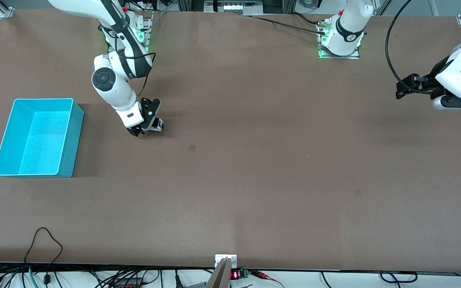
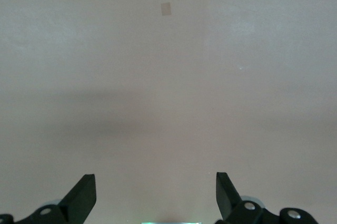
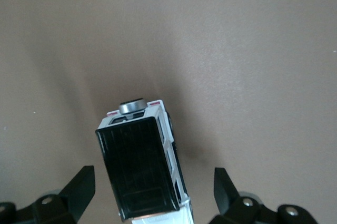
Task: Wind and store white jeep toy
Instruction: 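Lift the jeep with the right gripper and carry it over the cyan bin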
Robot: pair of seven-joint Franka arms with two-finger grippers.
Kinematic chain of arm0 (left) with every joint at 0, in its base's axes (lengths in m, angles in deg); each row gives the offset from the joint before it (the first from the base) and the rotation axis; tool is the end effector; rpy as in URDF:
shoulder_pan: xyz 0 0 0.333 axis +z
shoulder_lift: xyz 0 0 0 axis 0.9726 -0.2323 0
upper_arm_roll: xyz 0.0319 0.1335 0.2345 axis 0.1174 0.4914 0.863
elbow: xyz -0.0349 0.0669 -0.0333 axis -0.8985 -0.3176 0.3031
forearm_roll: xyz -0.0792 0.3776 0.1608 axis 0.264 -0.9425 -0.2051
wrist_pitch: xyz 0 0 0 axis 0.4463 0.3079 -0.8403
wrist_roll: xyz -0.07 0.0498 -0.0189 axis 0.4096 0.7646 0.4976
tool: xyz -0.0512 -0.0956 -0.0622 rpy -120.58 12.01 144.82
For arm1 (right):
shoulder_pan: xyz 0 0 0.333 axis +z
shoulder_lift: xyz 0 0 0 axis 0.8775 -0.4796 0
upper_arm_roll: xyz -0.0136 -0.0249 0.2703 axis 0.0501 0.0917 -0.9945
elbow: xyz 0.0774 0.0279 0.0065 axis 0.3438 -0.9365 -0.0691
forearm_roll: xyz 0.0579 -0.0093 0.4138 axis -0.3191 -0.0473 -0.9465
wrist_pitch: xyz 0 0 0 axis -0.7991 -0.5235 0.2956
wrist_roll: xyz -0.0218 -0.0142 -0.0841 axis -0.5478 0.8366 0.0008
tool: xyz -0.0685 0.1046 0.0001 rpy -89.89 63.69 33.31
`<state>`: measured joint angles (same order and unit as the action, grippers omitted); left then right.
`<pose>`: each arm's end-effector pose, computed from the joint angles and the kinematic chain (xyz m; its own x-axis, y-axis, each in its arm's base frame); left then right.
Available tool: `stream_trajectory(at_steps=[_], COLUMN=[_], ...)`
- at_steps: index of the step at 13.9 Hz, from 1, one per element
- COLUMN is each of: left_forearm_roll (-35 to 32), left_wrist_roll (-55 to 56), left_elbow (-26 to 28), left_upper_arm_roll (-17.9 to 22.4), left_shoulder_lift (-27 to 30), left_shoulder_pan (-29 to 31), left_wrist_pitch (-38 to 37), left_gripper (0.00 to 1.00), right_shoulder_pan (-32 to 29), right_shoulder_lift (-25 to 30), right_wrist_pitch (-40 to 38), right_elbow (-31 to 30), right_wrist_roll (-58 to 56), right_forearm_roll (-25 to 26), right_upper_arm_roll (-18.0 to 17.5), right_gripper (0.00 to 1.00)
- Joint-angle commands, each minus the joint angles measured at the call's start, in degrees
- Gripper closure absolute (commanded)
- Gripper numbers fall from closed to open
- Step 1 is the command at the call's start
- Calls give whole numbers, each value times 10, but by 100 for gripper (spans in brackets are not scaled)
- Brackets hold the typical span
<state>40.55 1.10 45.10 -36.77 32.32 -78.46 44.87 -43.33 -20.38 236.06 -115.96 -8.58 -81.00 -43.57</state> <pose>0.5623 -0.0164 0.5156 0.9939 -0.0035 -0.1102 -0.0049 -0.9999 -0.0129 0.4640 0.1716 0.1228 0.3381 0.9407 0.0269 0.9411 -0.3380 -0.0101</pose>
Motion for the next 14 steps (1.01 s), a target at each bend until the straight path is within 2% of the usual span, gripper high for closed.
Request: stream_trajectory(at_steps=[1,3,5,6,11,14], left_forearm_roll=[7,7,7,7,6,6], left_wrist_roll=[-5,-5,-5,-5,-5,-5], left_elbow=[2,2,2,2,-3,-5], left_upper_arm_roll=[0,0,0,0,-6,-7], left_shoulder_lift=[6,6,6,6,7,7], left_shoulder_pan=[-2,-2,-2,-2,-6,0], left_wrist_pitch=[-6,-7,-8,-8,-23,-26], left_gripper=[0,0,0,0,0,0], right_shoulder_pan=[1,1,0,0,-8,-44], right_shoulder_lift=[6,6,8,14,71,103], right_wrist_pitch=[7,7,3,-3,-118,-176], right_elbow=[-5,-5,-5,-5,22,41], right_wrist_roll=[-18,-36,-35,-32,-7,29], right_forearm_roll=[-7,-7,-7,-7,-8,-8], right_upper_arm_roll=[0,0,0,0,7,17], right_gripper=[5,55,88,98,100,100])
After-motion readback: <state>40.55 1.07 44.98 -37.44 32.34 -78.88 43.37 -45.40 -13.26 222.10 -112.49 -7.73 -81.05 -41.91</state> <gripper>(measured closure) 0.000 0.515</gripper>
